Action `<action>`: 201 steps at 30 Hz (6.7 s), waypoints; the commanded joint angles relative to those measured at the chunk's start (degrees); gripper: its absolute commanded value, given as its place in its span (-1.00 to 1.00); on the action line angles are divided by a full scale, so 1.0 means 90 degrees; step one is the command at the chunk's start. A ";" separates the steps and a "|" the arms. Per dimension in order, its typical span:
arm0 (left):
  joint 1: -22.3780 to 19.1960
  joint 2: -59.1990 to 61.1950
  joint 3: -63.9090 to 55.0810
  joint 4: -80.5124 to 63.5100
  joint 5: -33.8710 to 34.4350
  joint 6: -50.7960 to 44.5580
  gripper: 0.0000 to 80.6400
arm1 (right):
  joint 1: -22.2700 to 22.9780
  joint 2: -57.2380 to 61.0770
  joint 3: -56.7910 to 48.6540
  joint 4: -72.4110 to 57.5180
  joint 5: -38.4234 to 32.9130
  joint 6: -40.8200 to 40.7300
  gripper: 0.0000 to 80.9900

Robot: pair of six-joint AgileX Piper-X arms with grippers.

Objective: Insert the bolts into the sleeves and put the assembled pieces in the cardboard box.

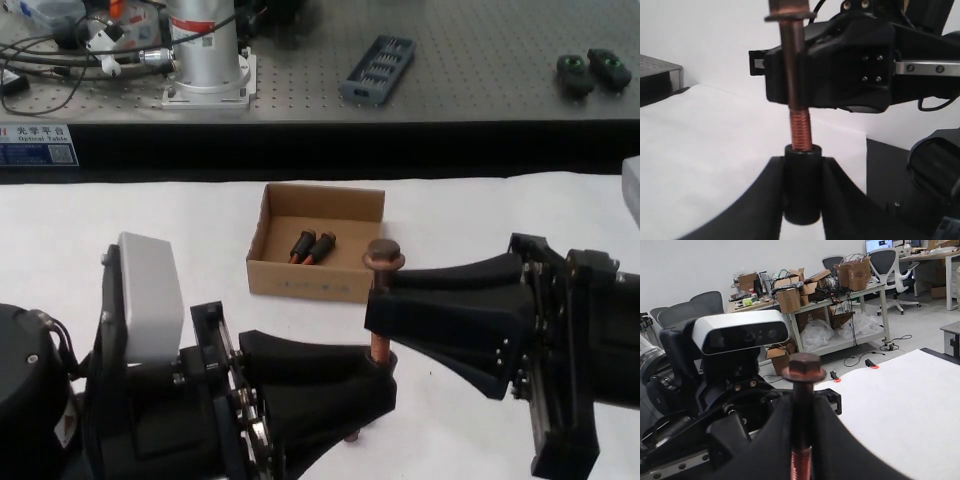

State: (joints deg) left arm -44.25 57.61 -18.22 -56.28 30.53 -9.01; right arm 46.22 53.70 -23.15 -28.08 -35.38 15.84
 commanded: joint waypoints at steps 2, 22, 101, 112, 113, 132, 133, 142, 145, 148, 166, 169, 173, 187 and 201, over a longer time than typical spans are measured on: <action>-0.0026 -0.0065 -0.0062 -0.0800 -0.0534 0.0050 -0.90 | -0.0003 0.0053 0.0018 0.0075 -0.0033 -0.0005 -0.91; -0.0015 -0.0065 -0.0121 -0.0808 -0.2316 -0.0031 -0.90 | -0.0032 -0.0088 0.0018 0.0075 0.0492 -0.0057 -0.07; 0.2114 0.8110 -1.0107 0.9068 -0.2809 0.0723 -0.90 | -0.1019 -0.4138 0.0018 0.7560 0.1871 -0.2146 -0.91; 0.2114 0.8133 -1.0107 0.9049 -0.2791 0.0723 -0.58 | -0.1019 -0.4138 0.0018 0.7560 0.1871 -0.2146 -0.91; 0.2114 0.8133 -1.0107 0.9049 -0.2791 0.0711 -0.51 | -0.1019 -0.4138 0.0018 0.7560 0.1871 -0.2146 -0.91; 0.2133 0.7376 -1.0107 0.9296 -0.2789 0.0668 -0.36 | -0.1019 -0.4138 0.0018 0.7048 0.2269 -0.2131 -0.91; 0.2150 0.7250 -1.0107 0.9311 -0.2789 0.0668 -0.40 | -0.1019 -0.4124 0.0018 0.6986 0.2491 -0.2035 -0.91; 0.2336 0.6360 -1.0107 1.0975 -0.2757 0.0381 -0.79 | -0.1019 -0.2915 -0.0051 0.6636 0.2231 -0.0869 -0.91; 0.2341 0.6211 -1.0069 1.1317 -0.2745 0.0381 -0.79 | -0.1019 -0.2142 -0.0307 0.6638 0.2082 -0.0904 -0.91; 0.2341 0.6019 -0.9829 1.1247 -0.2743 0.0381 -0.79 | -0.1019 -0.1253 -0.0734 0.6638 0.1894 -0.1206 -0.91; 0.2349 0.2548 -0.4687 0.8920 -0.2743 -0.0150 -0.79 | -0.0963 0.2795 -0.3806 0.7502 0.1721 -0.5199 -0.58; 0.2349 0.1751 -0.4016 0.8885 -0.2764 -0.0150 -0.79 | -0.0779 0.3331 -0.4194 0.7517 0.1735 -0.5708 -0.54; 0.2349 0.0746 -0.3224 0.8865 -0.2806 -0.0116 -0.79 | -0.0366 0.4022 -0.4593 0.7562 0.2034 -0.6532 -0.54; 0.2349 -0.2751 -0.1539 0.9618 -0.2836 0.0249 -0.79 | 0.0288 0.5825 -0.5168 0.7661 0.3333 -0.8618 -0.54; 0.2349 -0.4200 -0.0920 1.0270 -0.2929 0.0143 -0.79 | 0.0564 0.6095 -0.5157 0.7271 0.3600 -0.9677 -0.25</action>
State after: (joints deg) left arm -22.99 20.79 -27.03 34.27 4.95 -7.46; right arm 50.72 107.80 -68.97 37.93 -2.96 -70.20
